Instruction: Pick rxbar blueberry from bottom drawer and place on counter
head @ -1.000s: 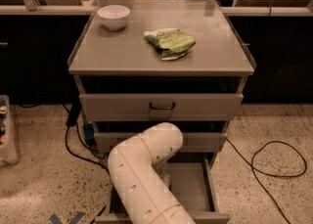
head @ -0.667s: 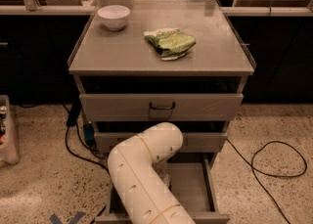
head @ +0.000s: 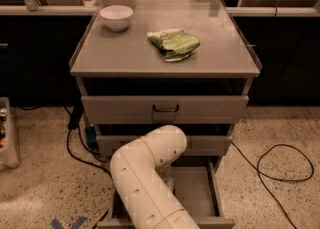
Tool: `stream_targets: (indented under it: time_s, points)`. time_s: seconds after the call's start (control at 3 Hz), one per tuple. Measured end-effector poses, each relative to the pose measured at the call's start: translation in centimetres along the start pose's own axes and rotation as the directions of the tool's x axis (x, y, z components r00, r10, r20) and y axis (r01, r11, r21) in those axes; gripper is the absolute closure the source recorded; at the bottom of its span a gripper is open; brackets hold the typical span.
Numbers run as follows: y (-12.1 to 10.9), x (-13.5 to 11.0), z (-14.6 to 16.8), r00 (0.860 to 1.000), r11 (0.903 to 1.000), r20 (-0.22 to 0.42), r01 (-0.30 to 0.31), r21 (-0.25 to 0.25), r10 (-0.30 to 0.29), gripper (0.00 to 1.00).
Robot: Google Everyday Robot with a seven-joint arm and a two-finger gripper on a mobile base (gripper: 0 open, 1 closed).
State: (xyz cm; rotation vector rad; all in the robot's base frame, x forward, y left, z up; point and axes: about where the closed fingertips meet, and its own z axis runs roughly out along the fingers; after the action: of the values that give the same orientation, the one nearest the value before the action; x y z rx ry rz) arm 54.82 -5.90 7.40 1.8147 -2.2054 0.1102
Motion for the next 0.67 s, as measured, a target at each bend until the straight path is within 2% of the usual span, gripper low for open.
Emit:
stream_targets:
  time_s: [0.33,0.67]
  points:
    - [0.01,0.01,-0.04,1.000,1.0000,0.000,0.000,0.000,0.000,1.00]
    - [0.11,0.25,-0.88,1.000,1.0000,0.000,0.000,0.000,0.000,1.00]
